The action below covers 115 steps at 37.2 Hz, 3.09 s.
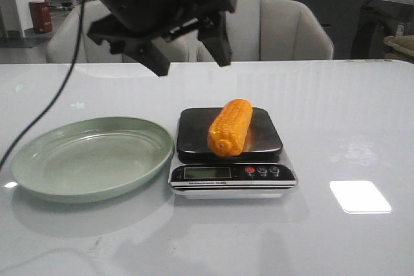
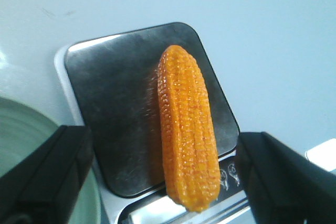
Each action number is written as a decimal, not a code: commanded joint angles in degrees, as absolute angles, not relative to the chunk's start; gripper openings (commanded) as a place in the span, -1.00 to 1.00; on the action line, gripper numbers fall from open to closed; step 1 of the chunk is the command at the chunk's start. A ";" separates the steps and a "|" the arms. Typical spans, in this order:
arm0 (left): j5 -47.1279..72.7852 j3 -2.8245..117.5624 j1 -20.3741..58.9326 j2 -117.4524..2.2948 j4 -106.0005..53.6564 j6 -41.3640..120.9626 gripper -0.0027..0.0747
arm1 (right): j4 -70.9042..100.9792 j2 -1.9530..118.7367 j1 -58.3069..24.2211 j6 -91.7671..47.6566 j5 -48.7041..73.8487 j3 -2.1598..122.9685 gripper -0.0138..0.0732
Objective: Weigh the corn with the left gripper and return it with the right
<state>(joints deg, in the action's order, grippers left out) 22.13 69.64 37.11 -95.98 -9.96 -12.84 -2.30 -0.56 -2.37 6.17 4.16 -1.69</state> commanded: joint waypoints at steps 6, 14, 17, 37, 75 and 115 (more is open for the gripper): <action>19.07 59.70 35.97 -79.57 -6.43 -13.30 0.61 | -2.98 -1.60 -2.08 5.75 -0.38 -2.07 -0.28; 18.87 49.48 35.97 -66.00 -4.27 -13.30 0.61 | -2.98 -1.60 -2.08 5.75 -0.38 -2.07 -0.28; 18.97 46.35 35.97 -60.64 -3.74 -13.30 0.61 | -2.98 -1.60 -2.08 5.75 -0.38 -2.07 -0.28; 29.79 28.58 35.97 -25.06 -1.11 -12.47 -0.53 | -2.98 -1.60 -2.08 5.75 -0.38 -2.07 -0.28; 31.39 23.28 35.97 -4.05 2.12 -12.24 -0.64 | -1.15 6.98 -2.08 12.42 -5.82 8.27 -0.28; 31.39 23.28 35.97 -4.05 2.12 -12.24 -0.64 | 5.99 68.80 -26.75 10.08 28.76 53.89 0.69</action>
